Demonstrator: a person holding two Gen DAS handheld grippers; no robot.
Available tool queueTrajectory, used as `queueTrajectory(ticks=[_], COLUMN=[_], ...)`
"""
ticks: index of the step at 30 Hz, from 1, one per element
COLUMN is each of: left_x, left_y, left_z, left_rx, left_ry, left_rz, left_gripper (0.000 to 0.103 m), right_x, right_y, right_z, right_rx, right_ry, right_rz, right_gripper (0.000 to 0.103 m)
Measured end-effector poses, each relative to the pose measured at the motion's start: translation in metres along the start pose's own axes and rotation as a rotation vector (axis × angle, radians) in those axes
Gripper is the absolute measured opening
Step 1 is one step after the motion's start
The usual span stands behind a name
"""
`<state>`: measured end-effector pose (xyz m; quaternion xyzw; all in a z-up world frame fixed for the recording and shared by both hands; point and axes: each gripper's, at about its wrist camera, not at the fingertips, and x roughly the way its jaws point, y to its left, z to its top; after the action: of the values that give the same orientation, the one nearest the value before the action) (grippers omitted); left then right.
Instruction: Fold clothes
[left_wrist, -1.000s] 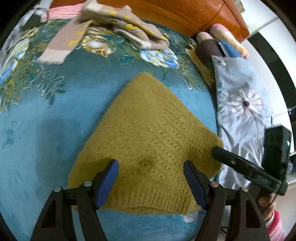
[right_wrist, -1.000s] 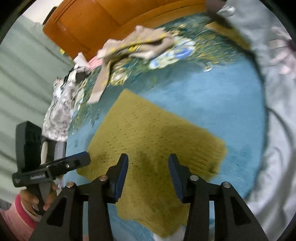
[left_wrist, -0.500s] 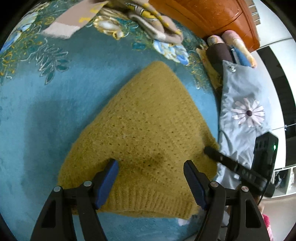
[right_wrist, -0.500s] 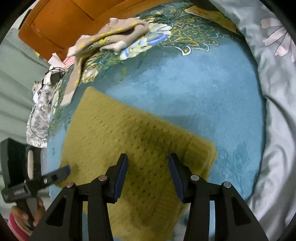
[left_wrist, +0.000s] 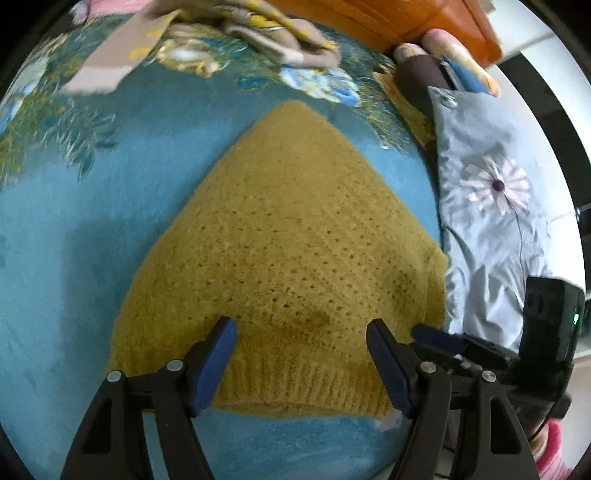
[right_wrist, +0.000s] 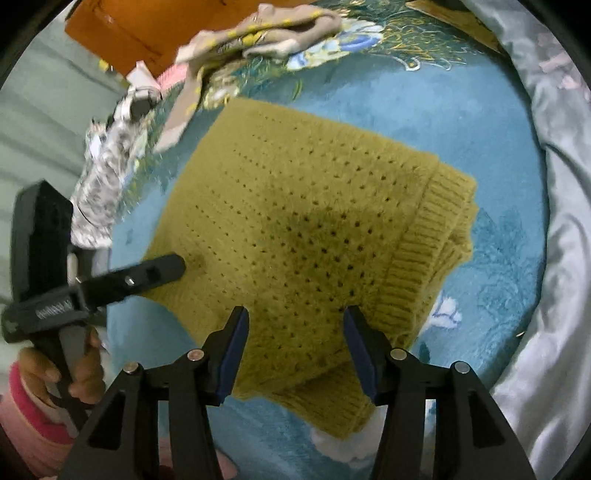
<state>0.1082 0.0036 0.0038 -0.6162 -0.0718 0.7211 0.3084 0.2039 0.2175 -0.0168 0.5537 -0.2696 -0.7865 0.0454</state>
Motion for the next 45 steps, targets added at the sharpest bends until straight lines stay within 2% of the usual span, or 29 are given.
queueTrajectory(ticks=[3,5,6,10,12,19,23,26,27,28,29,30,31,32,33,38,41,45], left_x=[-0.014,-0.021,-0.022,-0.022,-0.015,0.015,0.022,0.02,0.02,0.02,0.021,0.021,0.02,0.018,0.014,-0.014,-0.029,-0.044], left_y=[0.009,0.016,0.022,0.045,0.057,0.068,0.066,0.069,0.068,0.067,0.065,0.062,0.06,0.057,0.053,0.029,0.019,0.015], left_z=[0.009,0.015,0.018,0.028,0.032,0.046,0.049,0.046,0.046,0.045,0.044,0.043,0.043,0.043,0.043,0.045,0.054,0.075], left_rx=[-0.028,-0.05,-0.07,-0.124,-0.138,-0.143,-0.135,-0.15,-0.149,-0.142,-0.132,-0.118,-0.103,-0.09,-0.077,0.008,0.031,0.046], left_ry=[-0.053,-0.083,-0.09,-0.1,-0.081,0.003,0.013,-0.004,-0.011,-0.017,-0.019,-0.02,-0.024,-0.03,-0.041,-0.133,-0.187,-0.283], left_rz=[-0.022,-0.03,-0.018,0.01,0.015,-0.028,-0.038,-0.061,-0.066,-0.063,-0.052,-0.041,-0.035,-0.035,-0.041,-0.083,-0.106,-0.094], left_gripper=[0.076,0.076,0.076,0.077,0.08,0.084,0.084,0.083,0.083,0.08,0.071,0.066,0.055,0.04,0.035,0.03,0.03,0.03], right_x=[-0.016,-0.02,-0.02,-0.005,0.003,0.021,0.023,0.021,0.021,0.02,0.02,0.02,0.019,0.017,0.015,-0.008,-0.016,-0.02], right_y=[-0.018,-0.039,-0.048,-0.078,-0.084,-0.078,-0.073,-0.075,-0.075,-0.074,-0.073,-0.072,-0.072,-0.068,-0.064,-0.041,-0.03,-0.019], right_z=[-0.003,-0.007,-0.01,-0.02,-0.021,-0.012,-0.009,-0.011,-0.01,-0.009,-0.007,-0.005,-0.004,-0.001,0.002,0.022,0.049,0.094], right_rx=[0.112,0.228,0.279,0.448,0.483,0.456,0.437,0.438,0.437,0.435,0.432,0.43,0.427,0.412,0.394,0.277,0.2,0.091], right_ry=[-0.062,-0.08,-0.079,-0.032,-0.008,0.005,-0.01,-0.022,-0.023,-0.024,-0.026,-0.027,-0.029,-0.031,-0.035,-0.056,-0.074,-0.093], right_rz=[0.027,0.046,0.052,0.105,0.12,0.11,0.104,0.104,0.105,0.107,0.109,0.11,0.112,0.105,0.096,0.088,0.077,0.04], right_gripper=[0.055,0.061,0.067,0.069,0.072,0.077,0.079,0.069,0.058,0.05,0.047,0.042,0.038,0.037,0.036,0.034,0.034,0.034])
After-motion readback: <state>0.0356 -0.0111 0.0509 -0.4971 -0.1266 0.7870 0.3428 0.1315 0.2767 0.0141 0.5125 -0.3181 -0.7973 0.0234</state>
